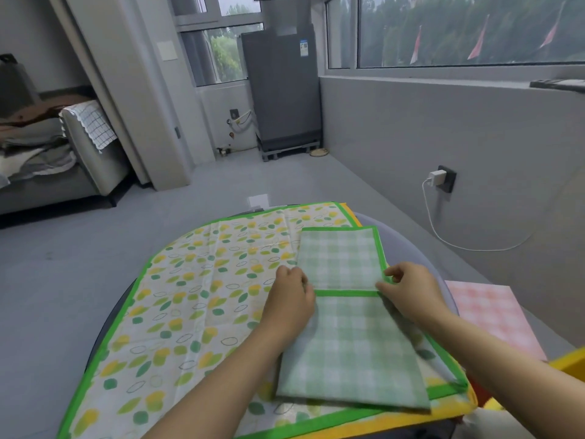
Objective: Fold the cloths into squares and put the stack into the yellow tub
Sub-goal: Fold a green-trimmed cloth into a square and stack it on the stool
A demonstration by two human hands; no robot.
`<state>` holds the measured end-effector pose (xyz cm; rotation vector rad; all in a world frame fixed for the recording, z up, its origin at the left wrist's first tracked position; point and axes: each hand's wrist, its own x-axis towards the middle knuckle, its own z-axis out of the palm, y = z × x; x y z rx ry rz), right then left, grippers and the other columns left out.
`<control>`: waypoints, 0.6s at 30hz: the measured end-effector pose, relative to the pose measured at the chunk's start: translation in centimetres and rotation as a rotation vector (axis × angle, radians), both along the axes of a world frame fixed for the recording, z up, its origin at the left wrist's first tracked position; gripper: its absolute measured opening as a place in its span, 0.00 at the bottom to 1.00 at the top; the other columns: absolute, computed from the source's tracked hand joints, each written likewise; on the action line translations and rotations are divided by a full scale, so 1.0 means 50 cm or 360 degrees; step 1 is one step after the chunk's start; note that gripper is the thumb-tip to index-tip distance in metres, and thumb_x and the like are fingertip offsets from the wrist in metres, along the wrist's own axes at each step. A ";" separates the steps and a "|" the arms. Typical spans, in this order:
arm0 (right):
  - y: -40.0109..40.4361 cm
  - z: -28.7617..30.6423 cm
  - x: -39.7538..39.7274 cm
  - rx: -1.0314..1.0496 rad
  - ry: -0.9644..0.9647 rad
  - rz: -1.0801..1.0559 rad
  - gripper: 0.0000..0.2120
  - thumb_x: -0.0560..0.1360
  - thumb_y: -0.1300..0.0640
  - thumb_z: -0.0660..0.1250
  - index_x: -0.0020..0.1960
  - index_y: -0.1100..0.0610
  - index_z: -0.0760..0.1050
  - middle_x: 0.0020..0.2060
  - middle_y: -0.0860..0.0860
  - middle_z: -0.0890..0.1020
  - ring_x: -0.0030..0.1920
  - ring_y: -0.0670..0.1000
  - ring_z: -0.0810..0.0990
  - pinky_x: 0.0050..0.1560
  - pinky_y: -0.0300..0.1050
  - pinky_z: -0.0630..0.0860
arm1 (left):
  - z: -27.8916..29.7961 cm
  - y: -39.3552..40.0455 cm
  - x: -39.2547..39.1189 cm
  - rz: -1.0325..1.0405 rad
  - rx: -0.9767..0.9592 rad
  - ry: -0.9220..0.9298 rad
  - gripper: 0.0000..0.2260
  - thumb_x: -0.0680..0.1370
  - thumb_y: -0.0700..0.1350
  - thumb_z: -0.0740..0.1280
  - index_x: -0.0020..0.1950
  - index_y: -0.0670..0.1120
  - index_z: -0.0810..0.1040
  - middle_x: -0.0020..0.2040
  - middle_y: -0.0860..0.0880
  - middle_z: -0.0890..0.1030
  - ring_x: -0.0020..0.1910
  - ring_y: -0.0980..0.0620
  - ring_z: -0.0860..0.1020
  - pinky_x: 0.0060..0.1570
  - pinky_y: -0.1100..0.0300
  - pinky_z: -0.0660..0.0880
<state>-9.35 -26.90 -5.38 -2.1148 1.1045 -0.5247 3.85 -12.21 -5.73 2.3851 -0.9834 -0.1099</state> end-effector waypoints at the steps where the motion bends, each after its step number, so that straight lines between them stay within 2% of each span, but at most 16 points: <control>1: -0.009 0.001 0.006 0.0076 0.0008 -0.0043 0.11 0.71 0.59 0.70 0.53 0.62 0.78 0.43 0.57 0.81 0.38 0.52 0.74 0.41 0.40 0.68 | 0.000 -0.010 0.005 0.0079 0.0010 0.0033 0.09 0.81 0.44 0.59 0.57 0.41 0.71 0.58 0.45 0.69 0.44 0.49 0.73 0.43 0.62 0.69; 3: -0.023 0.000 0.015 0.0268 -0.0021 -0.0083 0.05 0.72 0.62 0.69 0.43 0.64 0.78 0.32 0.57 0.80 0.27 0.52 0.77 0.33 0.44 0.76 | 0.000 -0.030 0.015 0.0235 0.0008 0.0090 0.12 0.81 0.46 0.59 0.61 0.40 0.69 0.60 0.44 0.67 0.48 0.47 0.75 0.45 0.60 0.69; 4: -0.030 -0.002 0.019 0.0371 -0.0047 -0.0110 0.06 0.72 0.63 0.68 0.40 0.67 0.78 0.28 0.57 0.79 0.23 0.52 0.76 0.30 0.44 0.77 | -0.001 -0.039 0.022 0.0319 0.0000 0.0126 0.14 0.81 0.48 0.59 0.61 0.40 0.69 0.61 0.43 0.68 0.50 0.45 0.75 0.47 0.58 0.71; 7: -0.046 -0.007 0.030 0.0573 -0.0113 -0.0183 0.07 0.73 0.64 0.68 0.40 0.69 0.77 0.25 0.58 0.76 0.17 0.50 0.71 0.23 0.40 0.74 | -0.012 -0.065 0.048 0.0522 0.0010 0.0235 0.16 0.79 0.50 0.61 0.60 0.39 0.71 0.58 0.42 0.74 0.52 0.43 0.76 0.49 0.52 0.74; 10: -0.050 -0.010 0.038 0.0563 -0.0106 -0.0197 0.09 0.73 0.63 0.69 0.35 0.64 0.75 0.24 0.57 0.74 0.17 0.51 0.70 0.23 0.40 0.73 | -0.019 -0.080 0.064 0.0616 -0.0013 0.0299 0.18 0.77 0.51 0.65 0.56 0.36 0.75 0.51 0.38 0.80 0.49 0.40 0.79 0.42 0.51 0.75; 12: -0.053 -0.015 0.042 0.0508 -0.0095 -0.0192 0.10 0.72 0.63 0.70 0.33 0.64 0.75 0.23 0.57 0.76 0.19 0.53 0.72 0.26 0.43 0.75 | -0.021 -0.079 0.069 0.0614 -0.0035 0.0315 0.14 0.77 0.51 0.66 0.47 0.39 0.77 0.41 0.43 0.80 0.40 0.44 0.79 0.32 0.56 0.69; 13: -0.055 -0.017 0.043 0.0494 -0.0105 -0.0195 0.09 0.72 0.63 0.70 0.35 0.64 0.76 0.24 0.57 0.77 0.20 0.53 0.72 0.28 0.45 0.77 | -0.019 -0.076 0.068 0.0625 -0.0054 0.0337 0.11 0.77 0.50 0.66 0.42 0.43 0.74 0.36 0.47 0.77 0.36 0.47 0.76 0.31 0.57 0.67; 14: -0.055 -0.016 0.044 0.0501 -0.0131 -0.0204 0.07 0.72 0.63 0.70 0.37 0.64 0.77 0.24 0.57 0.77 0.21 0.53 0.73 0.28 0.46 0.77 | -0.017 -0.075 0.066 0.0641 -0.0091 0.0378 0.11 0.77 0.50 0.66 0.40 0.45 0.71 0.35 0.49 0.75 0.36 0.48 0.75 0.33 0.57 0.67; 16: -0.056 -0.014 0.044 0.0553 -0.0204 -0.0236 0.06 0.72 0.63 0.71 0.39 0.61 0.75 0.26 0.58 0.78 0.22 0.53 0.73 0.27 0.45 0.76 | -0.017 -0.072 0.066 0.0672 -0.0216 0.0496 0.09 0.77 0.51 0.66 0.42 0.47 0.71 0.38 0.49 0.79 0.40 0.47 0.78 0.39 0.56 0.74; 18: -0.055 -0.011 0.042 0.0619 -0.0284 -0.0275 0.05 0.72 0.62 0.70 0.41 0.60 0.74 0.27 0.58 0.77 0.22 0.52 0.72 0.24 0.42 0.73 | -0.014 -0.066 0.061 0.0694 -0.0373 0.0622 0.08 0.76 0.51 0.66 0.42 0.48 0.72 0.36 0.48 0.81 0.38 0.47 0.80 0.44 0.52 0.78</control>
